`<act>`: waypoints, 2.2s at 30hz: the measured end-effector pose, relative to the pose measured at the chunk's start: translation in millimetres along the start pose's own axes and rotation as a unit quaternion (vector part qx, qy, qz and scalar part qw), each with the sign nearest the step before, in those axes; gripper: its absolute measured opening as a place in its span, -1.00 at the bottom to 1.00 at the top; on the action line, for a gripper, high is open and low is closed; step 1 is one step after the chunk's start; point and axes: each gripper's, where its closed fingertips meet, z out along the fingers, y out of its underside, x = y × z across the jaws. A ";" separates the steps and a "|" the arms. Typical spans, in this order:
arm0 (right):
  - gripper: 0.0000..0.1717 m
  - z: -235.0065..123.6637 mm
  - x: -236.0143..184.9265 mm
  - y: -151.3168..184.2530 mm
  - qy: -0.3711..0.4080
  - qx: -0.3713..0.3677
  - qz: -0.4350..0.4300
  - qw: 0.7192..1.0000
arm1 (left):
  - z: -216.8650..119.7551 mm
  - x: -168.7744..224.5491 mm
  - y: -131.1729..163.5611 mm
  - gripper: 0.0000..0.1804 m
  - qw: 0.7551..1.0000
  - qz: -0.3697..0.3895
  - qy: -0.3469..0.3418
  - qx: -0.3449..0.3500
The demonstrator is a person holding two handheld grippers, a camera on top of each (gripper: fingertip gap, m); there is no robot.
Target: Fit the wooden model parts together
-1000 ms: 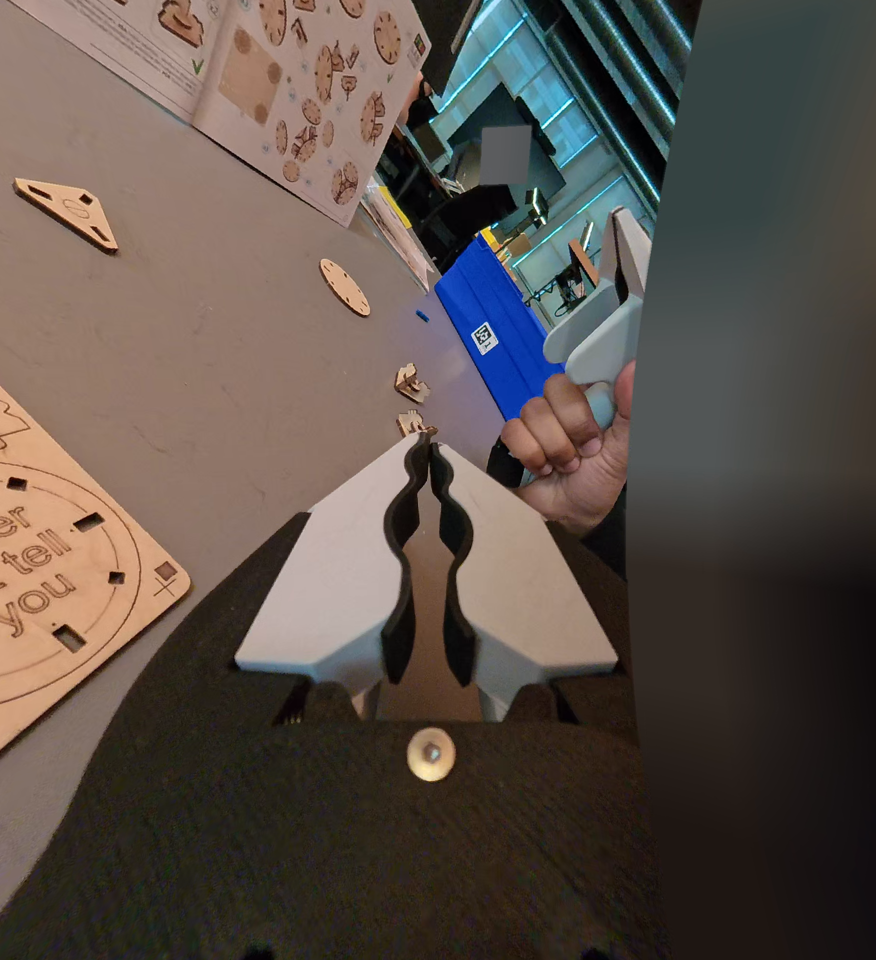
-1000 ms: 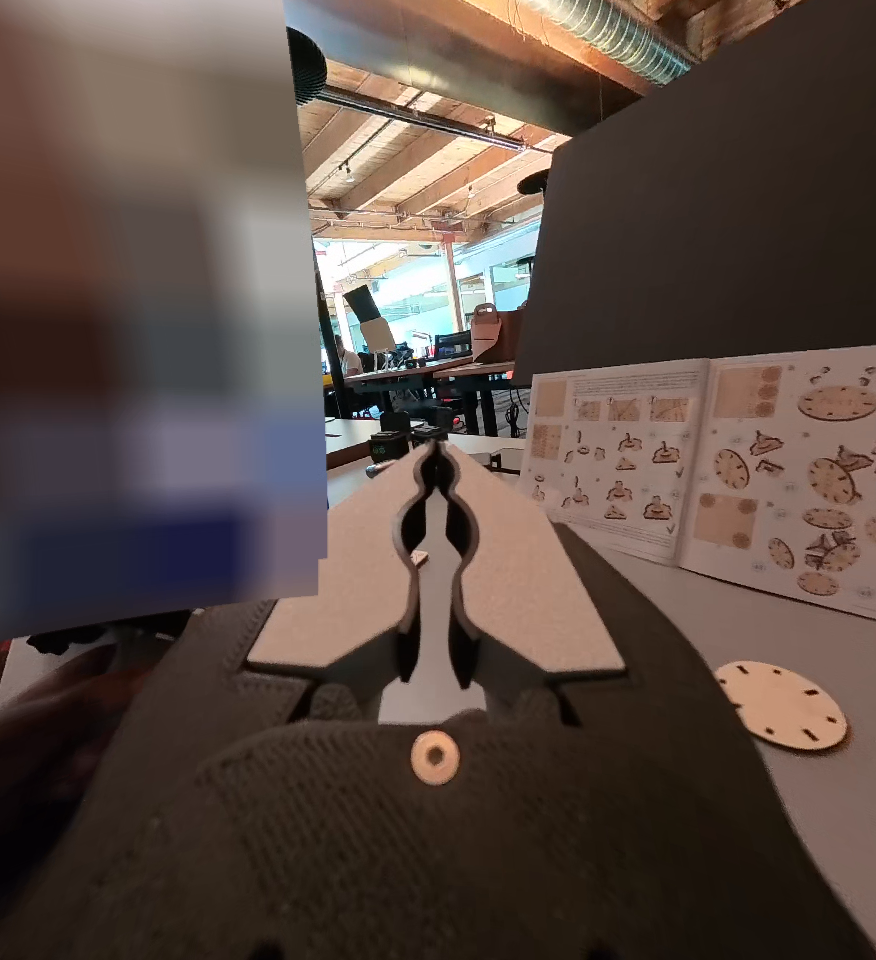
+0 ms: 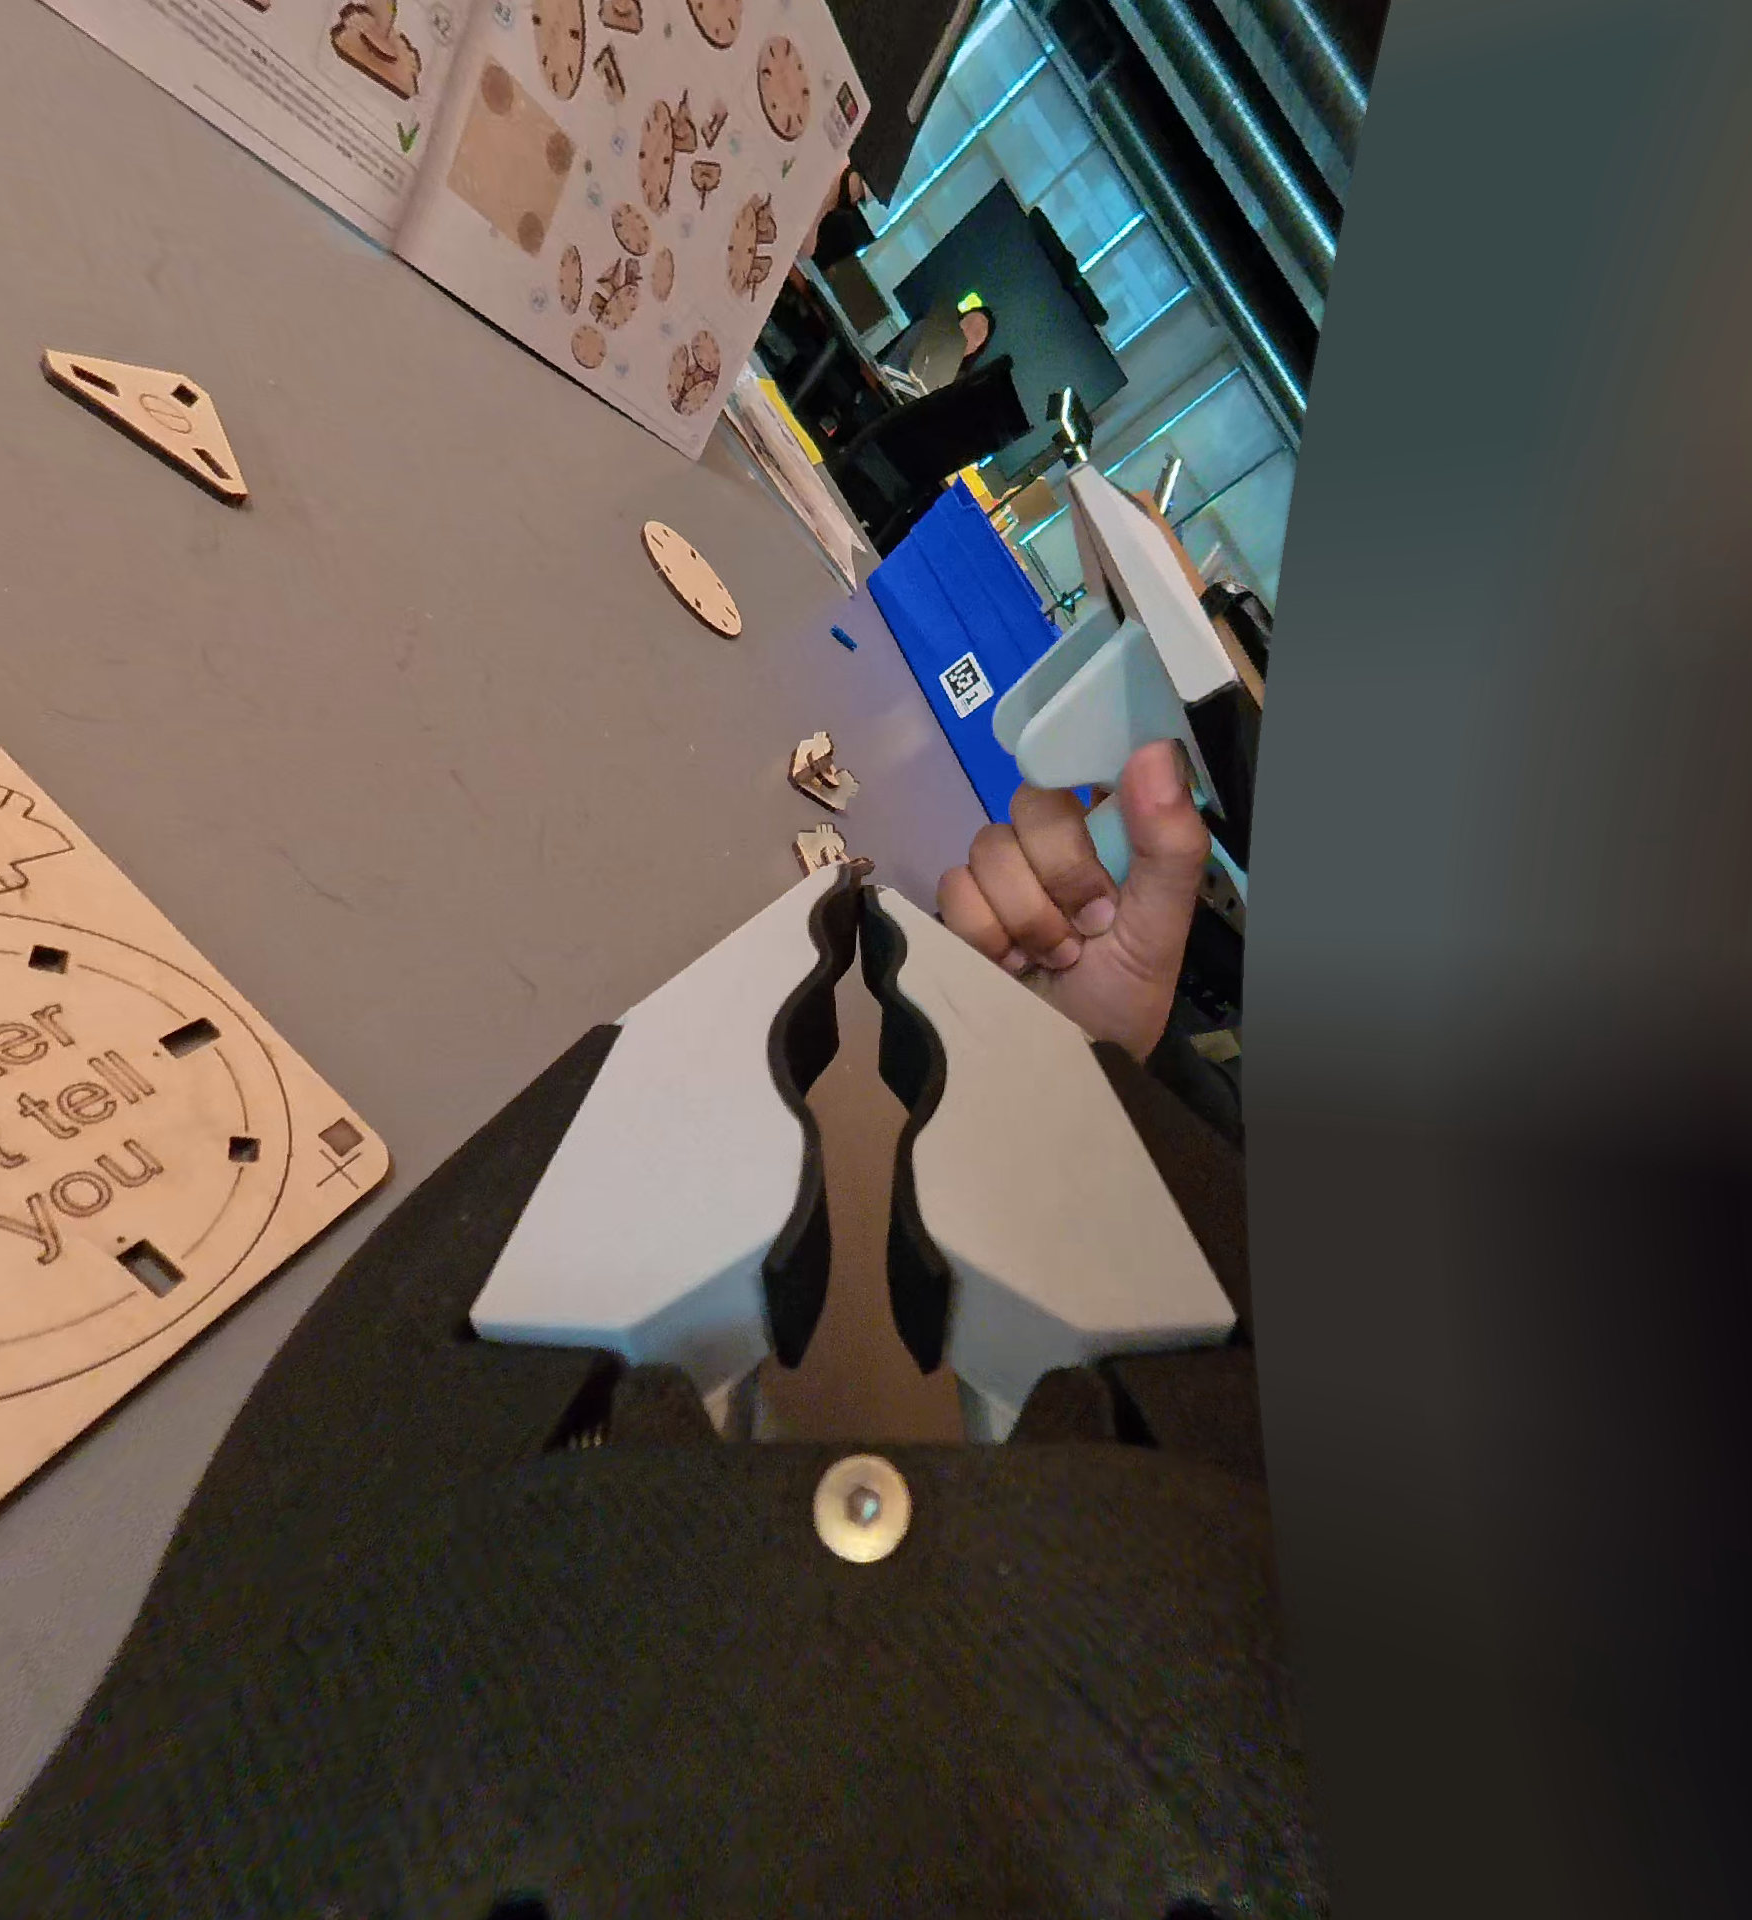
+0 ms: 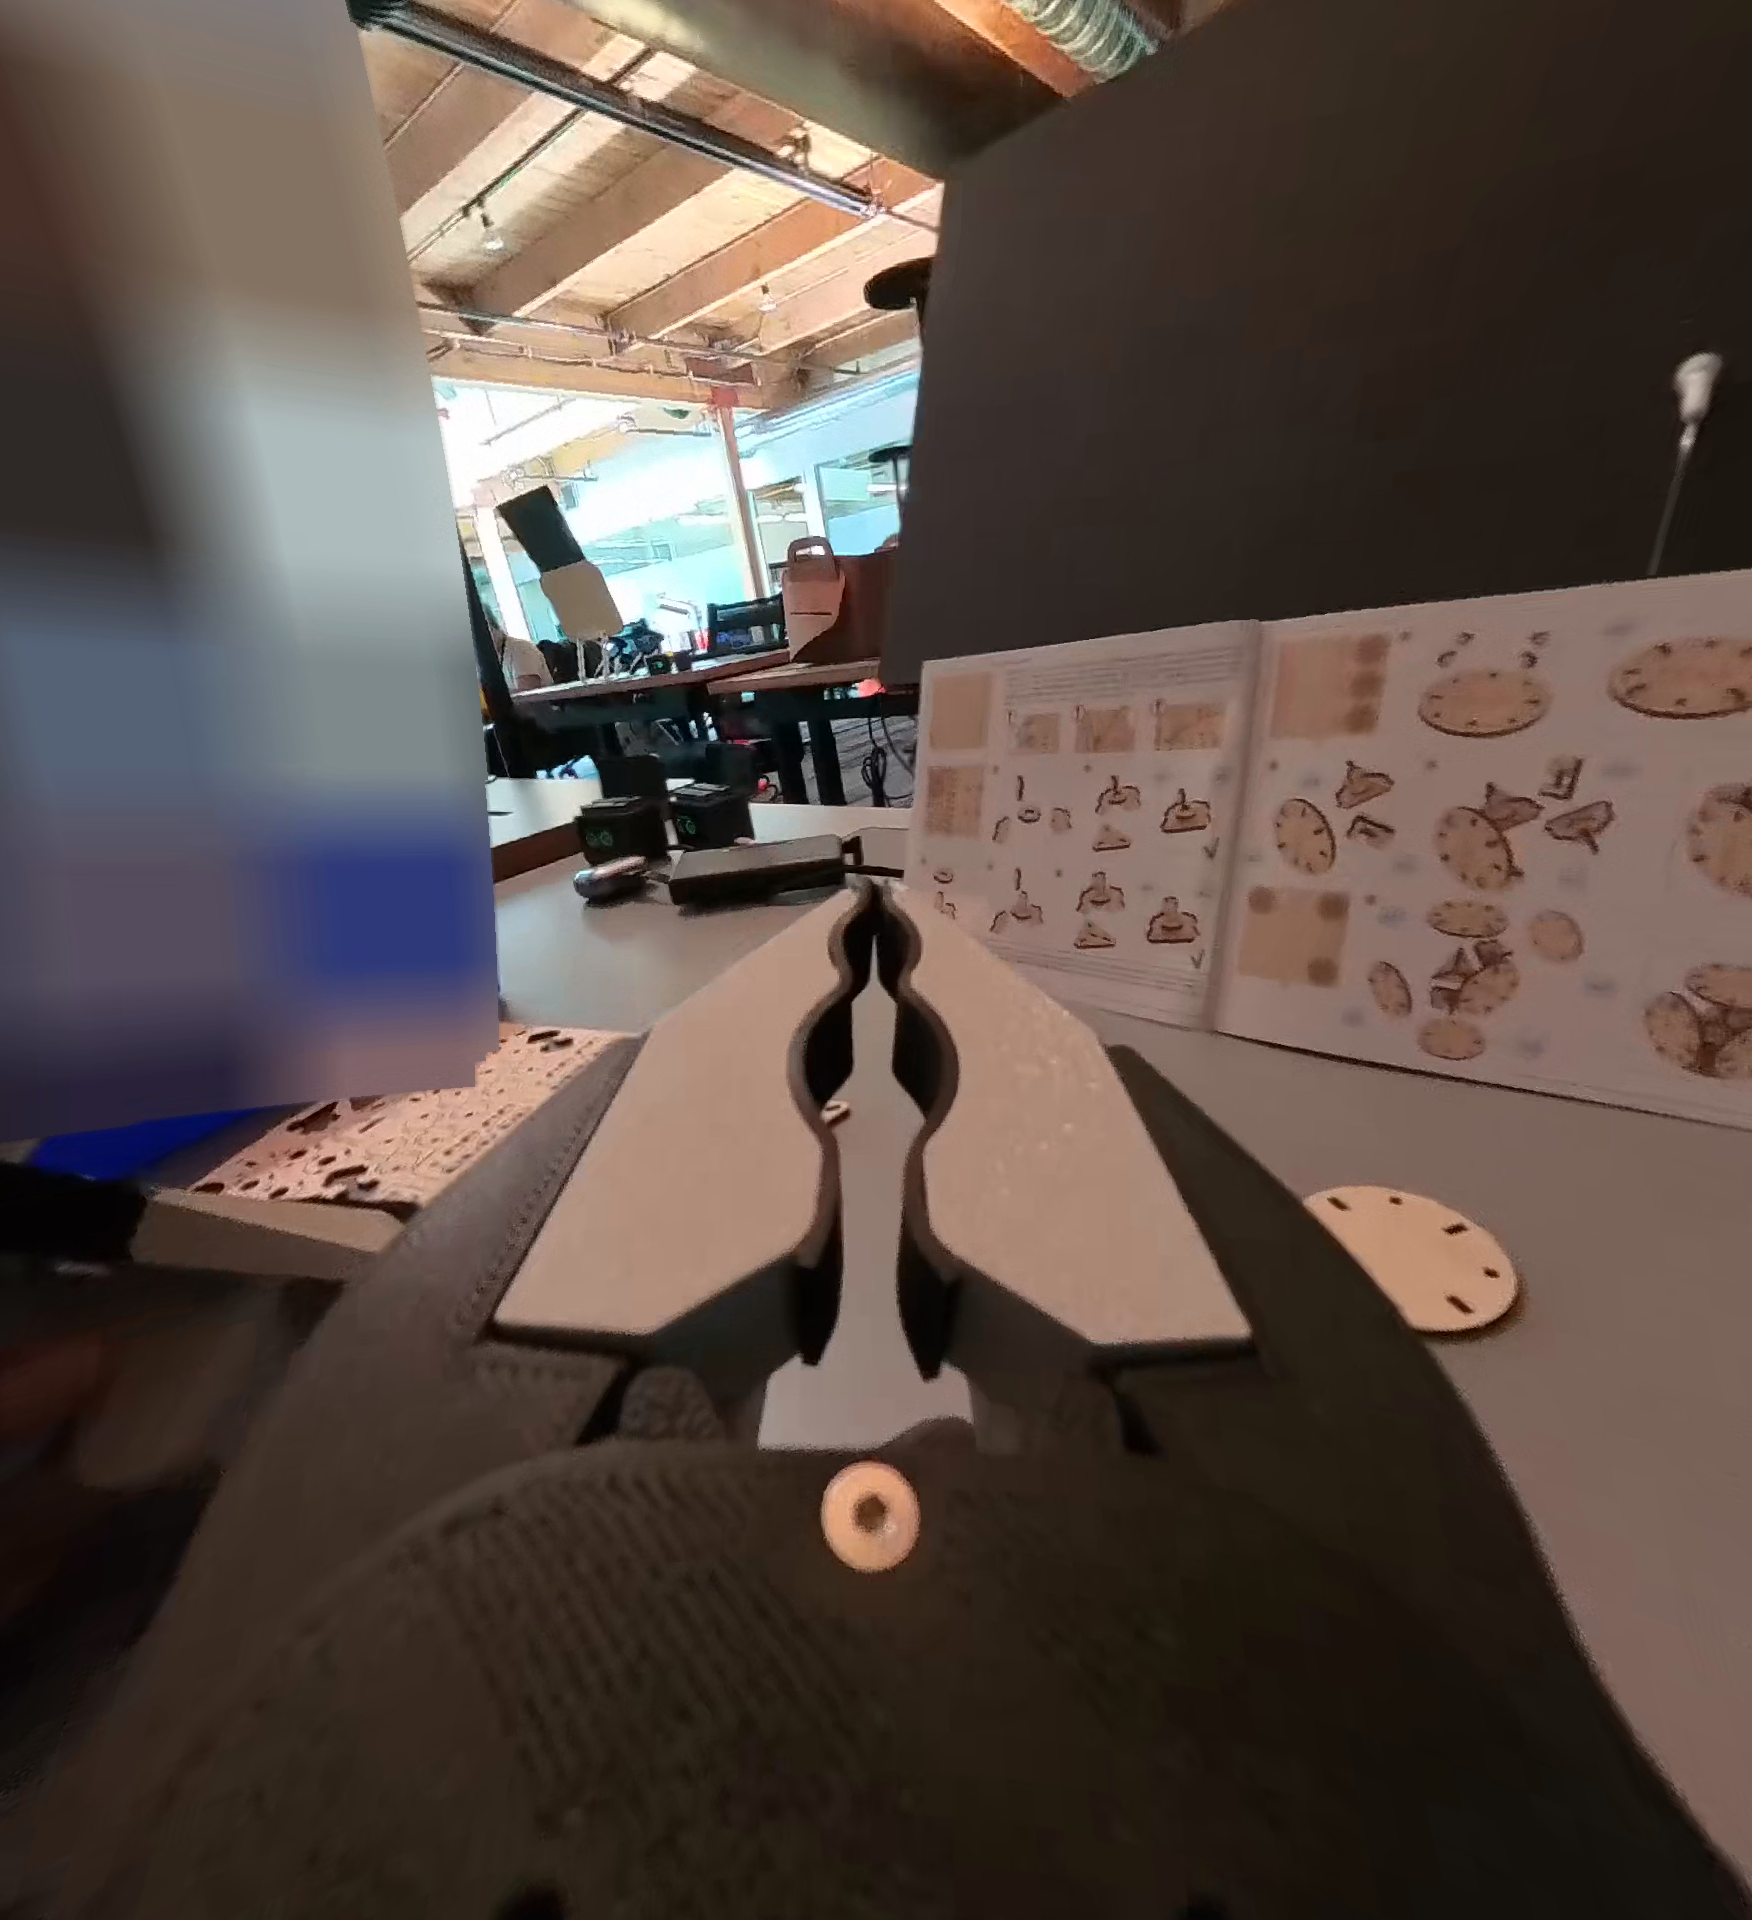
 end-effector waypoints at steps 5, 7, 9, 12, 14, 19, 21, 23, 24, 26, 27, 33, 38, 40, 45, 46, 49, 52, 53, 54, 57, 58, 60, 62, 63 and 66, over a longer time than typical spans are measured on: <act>-1.00 -5.3 10.2 -11.7 0.015 0.027 0.035 0.999 | -1.2 0.0 -1.1 -1.00 1.000 -0.002 0.001 0.005; -1.00 -7.1 10.7 -19.1 0.017 0.031 0.031 0.999 | -0.6 -0.1 -0.4 -1.00 1.000 -0.001 -0.001 0.002; -1.00 -9.0 9.3 -20.6 0.013 0.018 0.019 1.000 | -0.3 -0.2 -0.4 -1.00 1.000 -0.002 0.000 0.001; -1.00 -16.1 5.2 -13.3 -0.021 -0.035 0.024 0.999 | -0.1 -0.1 -0.8 -1.00 1.000 -0.003 0.002 0.002; -0.99 -26.0 2.4 5.5 -0.057 -0.113 0.042 0.991 | -0.1 0.1 -0.7 -1.00 1.000 -0.002 0.001 0.002; -0.59 -85.8 -5.0 69.9 -0.138 -0.347 0.063 0.926 | -0.7 1.1 -1.3 -1.00 1.000 -0.001 0.004 0.005; -0.59 -108.4 -5.2 88.8 -0.149 -0.398 0.031 0.905 | -0.6 1.5 -0.9 -1.00 1.000 0.000 0.005 0.005; -0.63 -122.8 -7.9 102.7 -0.161 -0.426 0.005 0.890 | -0.6 2.2 -0.9 -1.00 1.000 -0.001 0.007 0.005; -0.67 -126.8 -11.2 106.5 -0.170 -0.431 -0.002 0.886 | -0.8 2.5 -0.9 -1.00 1.000 -0.001 0.008 0.006; -0.71 -131.6 -16.8 112.4 -0.186 -0.439 -0.015 0.879 | -1.0 2.7 -1.2 -1.00 1.000 -0.001 0.009 0.007; -0.73 -133.1 -19.4 115.0 -0.193 -0.441 -0.022 0.876 | -1.1 2.8 -1.2 -1.00 1.000 -0.001 0.009 0.008; -0.72 -135.3 -24.6 103.1 -0.205 -0.422 -0.022 0.883 | -1.3 3.2 -1.3 -1.00 1.000 0.000 0.010 0.009; -0.74 -164.9 -42.6 78.7 -0.273 -0.412 -0.010 0.869 | -1.2 3.8 -0.9 -1.00 1.000 0.000 0.012 0.007; -0.75 -179.7 -46.6 79.3 -0.288 -0.421 -0.022 0.860 | -1.2 3.9 -0.9 -1.00 1.000 0.000 0.013 0.008; -0.74 -192.0 -42.9 88.2 -0.270 -0.431 -0.069 0.858 | -0.8 4.0 -0.6 -1.00 1.000 0.000 0.013 0.007; -0.76 -192.4 -43.2 90.0 -0.270 -0.432 -0.075 0.857 | -0.8 4.1 -0.6 -1.00 1.000 0.000 0.013 0.007; -0.88 -193.3 -41.7 95.9 -0.269 -0.437 -0.096 0.853 | -1.0 4.2 -0.7 -1.00 1.000 0.000 0.014 0.007; -0.98 -191.7 -39.8 95.5 -0.268 -0.432 -0.117 0.853 | -1.0 4.5 -0.7 -1.00 1.000 0.000 0.014 0.008; -0.99 -189.5 -41.5 91.3 -0.272 -0.422 -0.118 0.857 | -1.0 4.6 -0.8 -1.00 1.000 0.000 0.015 0.008; -0.99 -186.3 -44.7 84.2 -0.277 -0.404 -0.112 0.865 | -1.1 4.6 -0.8 -1.00 1.000 0.000 0.015 0.008; -0.99 -173.8 -57.3 48.1 -0.300 -0.318 -0.052 0.898 | -1.3 5.1 -0.7 -1.00 1.000 0.000 0.016 0.008; -0.99 -170.7 -61.9 31.2 -0.313 -0.278 -0.021 0.908 | -1.2 5.2 -0.8 -1.00 1.000 0.000 0.017 0.008; -0.99 -170.4 -70.6 -5.8 -0.353 -0.194 0.054 0.914 | -1.2 5.6 -0.6 -1.00 1.000 0.000 0.019 0.008; -1.00 -178.1 -77.2 -39.1 -0.408 -0.126 0.134 0.894 | -1.2 6.1 -0.5 -1.00 1.000 0.000 0.021 0.008; -1.00 -182.1 -78.9 -52.5 -0.432 -0.100 0.167 0.881 | -1.3 6.6 -0.6 -1.00 1.000 0.000 0.022 0.009; -1.00 -187.3 -81.0 -69.3 -0.465 -0.068 0.202 0.859 | -1.3 6.7 -0.7 -1.00 1.000 -0.001 0.023 0.009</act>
